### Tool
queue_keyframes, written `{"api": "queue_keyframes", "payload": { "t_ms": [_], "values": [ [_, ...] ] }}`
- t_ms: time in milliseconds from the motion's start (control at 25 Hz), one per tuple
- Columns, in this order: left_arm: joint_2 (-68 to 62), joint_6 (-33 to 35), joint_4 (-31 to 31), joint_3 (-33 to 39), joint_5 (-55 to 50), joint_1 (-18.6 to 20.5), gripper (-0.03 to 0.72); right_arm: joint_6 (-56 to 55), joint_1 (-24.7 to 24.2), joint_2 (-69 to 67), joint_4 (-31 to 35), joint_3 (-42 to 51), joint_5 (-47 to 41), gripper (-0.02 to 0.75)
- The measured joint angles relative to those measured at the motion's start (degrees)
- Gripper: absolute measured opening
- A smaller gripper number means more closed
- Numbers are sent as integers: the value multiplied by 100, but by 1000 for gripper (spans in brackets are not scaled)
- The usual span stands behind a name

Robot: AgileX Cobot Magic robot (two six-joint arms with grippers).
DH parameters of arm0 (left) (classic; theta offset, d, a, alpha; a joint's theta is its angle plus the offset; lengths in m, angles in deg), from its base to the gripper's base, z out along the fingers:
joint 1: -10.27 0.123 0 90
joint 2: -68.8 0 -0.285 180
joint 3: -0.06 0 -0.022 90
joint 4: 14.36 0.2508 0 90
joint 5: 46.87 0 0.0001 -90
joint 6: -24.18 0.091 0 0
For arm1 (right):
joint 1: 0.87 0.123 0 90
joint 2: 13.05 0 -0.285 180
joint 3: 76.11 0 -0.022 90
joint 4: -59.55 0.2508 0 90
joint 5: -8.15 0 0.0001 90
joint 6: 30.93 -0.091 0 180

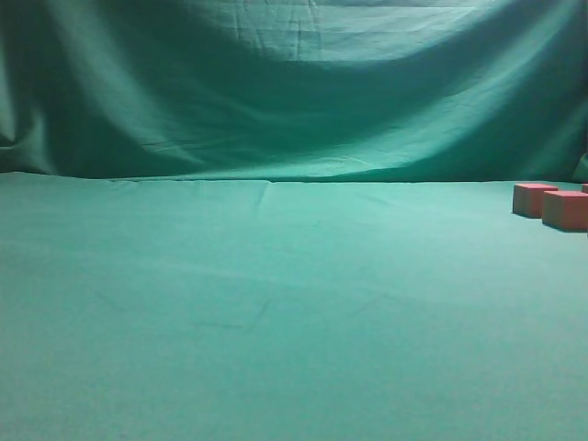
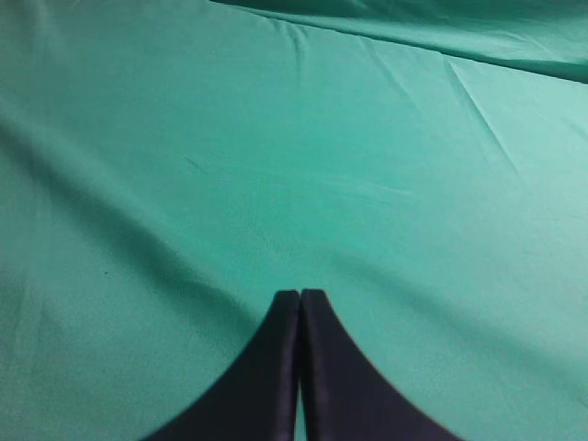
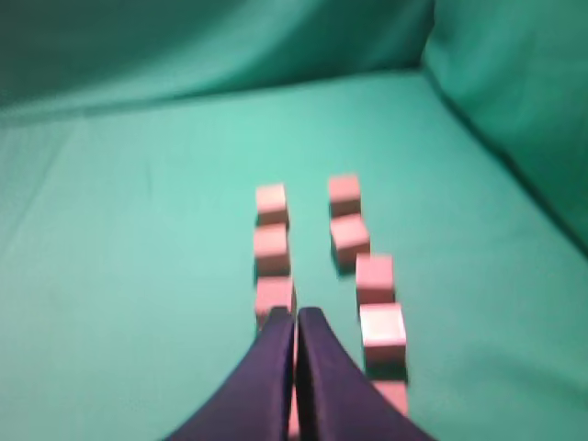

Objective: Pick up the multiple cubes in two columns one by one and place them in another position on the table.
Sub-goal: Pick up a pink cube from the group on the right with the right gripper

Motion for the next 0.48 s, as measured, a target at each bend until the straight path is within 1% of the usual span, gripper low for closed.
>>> {"api": "queue_keyframes", "payload": {
  "t_ms": [160,240,480],
  "values": [
    [0,0,0,0,0,0,0,665,0,-654,-9,-405,-706,0],
    [0,0,0,0,0,0,0,827,11,-980,-25,-649,-1027,0],
    [0,0,0,0,0,0,0,876,445,-2244,-133,-1506,-2293,0]
  ]
}}
